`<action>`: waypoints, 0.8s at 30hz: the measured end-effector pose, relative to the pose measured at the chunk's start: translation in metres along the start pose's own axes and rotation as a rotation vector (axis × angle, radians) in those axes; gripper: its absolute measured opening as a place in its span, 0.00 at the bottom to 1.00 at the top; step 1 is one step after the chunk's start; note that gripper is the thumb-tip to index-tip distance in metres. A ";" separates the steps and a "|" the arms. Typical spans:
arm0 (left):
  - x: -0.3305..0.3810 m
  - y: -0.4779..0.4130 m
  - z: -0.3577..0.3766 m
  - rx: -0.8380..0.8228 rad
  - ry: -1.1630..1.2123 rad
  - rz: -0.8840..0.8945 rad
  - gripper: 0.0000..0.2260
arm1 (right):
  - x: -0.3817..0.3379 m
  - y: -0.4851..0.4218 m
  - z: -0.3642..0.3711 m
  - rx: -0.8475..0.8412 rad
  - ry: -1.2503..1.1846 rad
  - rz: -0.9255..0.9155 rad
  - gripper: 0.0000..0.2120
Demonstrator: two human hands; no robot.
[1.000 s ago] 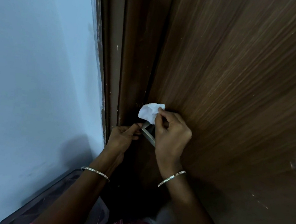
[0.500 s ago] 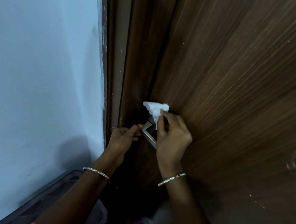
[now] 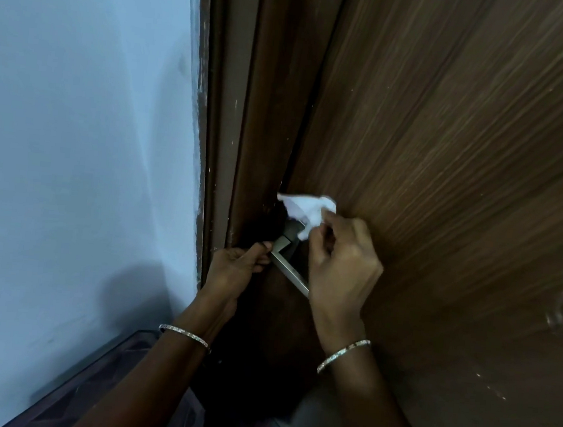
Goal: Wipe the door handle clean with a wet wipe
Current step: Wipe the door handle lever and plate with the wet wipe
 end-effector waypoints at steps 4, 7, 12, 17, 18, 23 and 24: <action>0.002 0.003 -0.002 0.021 0.001 0.010 0.10 | -0.023 -0.019 0.017 -0.061 0.073 -0.088 0.11; 0.004 0.006 -0.003 0.048 -0.006 0.016 0.11 | -0.010 0.004 0.029 -0.166 0.204 -0.085 0.14; 0.005 0.009 -0.002 0.048 -0.033 0.004 0.11 | 0.005 0.017 0.030 -0.202 0.216 -0.064 0.14; 0.004 0.012 -0.001 0.015 -0.030 -0.014 0.13 | -0.022 0.009 0.048 -0.276 0.319 -0.139 0.22; 0.004 0.012 -0.001 0.008 -0.025 -0.012 0.13 | -0.024 0.009 0.049 -0.284 0.341 -0.151 0.22; 0.014 0.019 -0.003 0.038 -0.150 0.056 0.12 | -0.009 0.021 0.045 -0.283 0.323 -0.181 0.25; 0.021 0.025 -0.005 0.069 -0.253 0.118 0.13 | -0.005 0.024 0.042 -0.277 0.288 -0.180 0.25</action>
Point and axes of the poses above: each hand's wrist, its own y-axis away from the middle knuckle, its own z-axis out of the palm, x = y × z, the point moved 9 cm from there along -y, towards the middle knuckle, and after that the axes turned 1 degree about -y, right-handed, at the moved point
